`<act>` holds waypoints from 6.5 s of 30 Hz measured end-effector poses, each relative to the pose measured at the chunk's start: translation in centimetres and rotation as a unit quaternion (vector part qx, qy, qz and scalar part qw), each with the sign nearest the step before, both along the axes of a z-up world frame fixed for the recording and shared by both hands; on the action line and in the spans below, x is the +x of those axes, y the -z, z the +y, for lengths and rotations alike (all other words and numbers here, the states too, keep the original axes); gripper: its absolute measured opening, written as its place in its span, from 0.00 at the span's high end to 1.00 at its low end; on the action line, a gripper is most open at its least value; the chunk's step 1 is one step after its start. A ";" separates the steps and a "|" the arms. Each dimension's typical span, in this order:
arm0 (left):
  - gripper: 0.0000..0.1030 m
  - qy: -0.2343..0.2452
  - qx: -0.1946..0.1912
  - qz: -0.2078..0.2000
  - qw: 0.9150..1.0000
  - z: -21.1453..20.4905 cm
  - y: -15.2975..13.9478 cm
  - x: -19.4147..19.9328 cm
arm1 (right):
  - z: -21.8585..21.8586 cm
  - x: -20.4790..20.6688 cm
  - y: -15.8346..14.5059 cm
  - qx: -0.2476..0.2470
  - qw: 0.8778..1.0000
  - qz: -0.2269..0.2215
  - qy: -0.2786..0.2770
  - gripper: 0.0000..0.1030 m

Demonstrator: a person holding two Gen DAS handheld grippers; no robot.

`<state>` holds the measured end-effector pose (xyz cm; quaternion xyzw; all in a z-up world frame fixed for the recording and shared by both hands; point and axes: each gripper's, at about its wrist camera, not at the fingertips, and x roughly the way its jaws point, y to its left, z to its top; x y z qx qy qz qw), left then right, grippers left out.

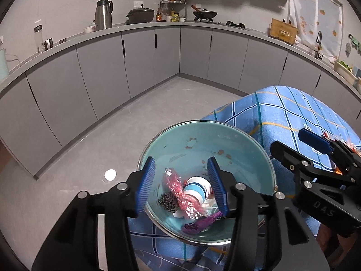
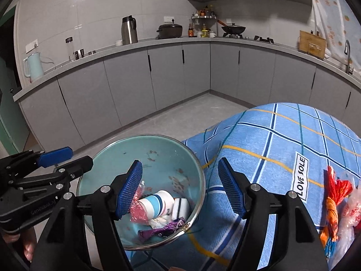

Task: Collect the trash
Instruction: 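Carry both items over the bucket and open both tools to drop them, then move both tools back over the remaining trash on the table, then grasp the clear plastic bag with the right tool, then lift the clear bag with the right tool while the left tool grasps the orange-and-blue wrapper, then lift both held items and carry them over the blue bucket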

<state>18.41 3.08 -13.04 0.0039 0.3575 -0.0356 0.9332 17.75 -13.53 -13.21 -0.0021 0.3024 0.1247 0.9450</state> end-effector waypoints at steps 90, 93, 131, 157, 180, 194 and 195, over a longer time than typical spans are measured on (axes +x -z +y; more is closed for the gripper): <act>0.06 0.195 0.044 -0.014 0.980 -22.8 0.5 -0.9 | -22.4 -8.1 3.8 0.011 0.960 0.084 0.265 0.73; 0.06 0.196 0.043 -0.015 0.979 -22.8 0.3 -0.9 | -22.3 -8.5 3.4 0.018 0.963 0.072 0.258 0.85; 0.82 0.320 0.042 0.038 0.946 -31.7 3.1 -2.6 | -25.6 -14.3 0.8 0.022 0.948 -0.010 0.317 0.87; 0.84 0.253 0.017 -0.018 0.967 -22.5 -1.8 -4.8 | -20.1 -13.8 -1.5 0.008 0.966 -0.034 0.257 0.87; 0.84 0.190 0.005 -0.036 0.981 -16.3 -3.4 -4.7 | -14.8 -10.7 -3.5 0.005 0.982 -0.047 0.182 0.86; 0.84 0.137 0.006 -0.042 0.990 -11.4 -3.8 -4.2 | -10.7 -8.7 -4.4 0.001 0.990 -0.054 0.130 0.87; 0.84 0.133 0.006 -0.042 0.990 -11.0 -3.8 -4.1 | -10.2 -8.6 -4.5 0.000 0.991 -0.054 0.126 0.87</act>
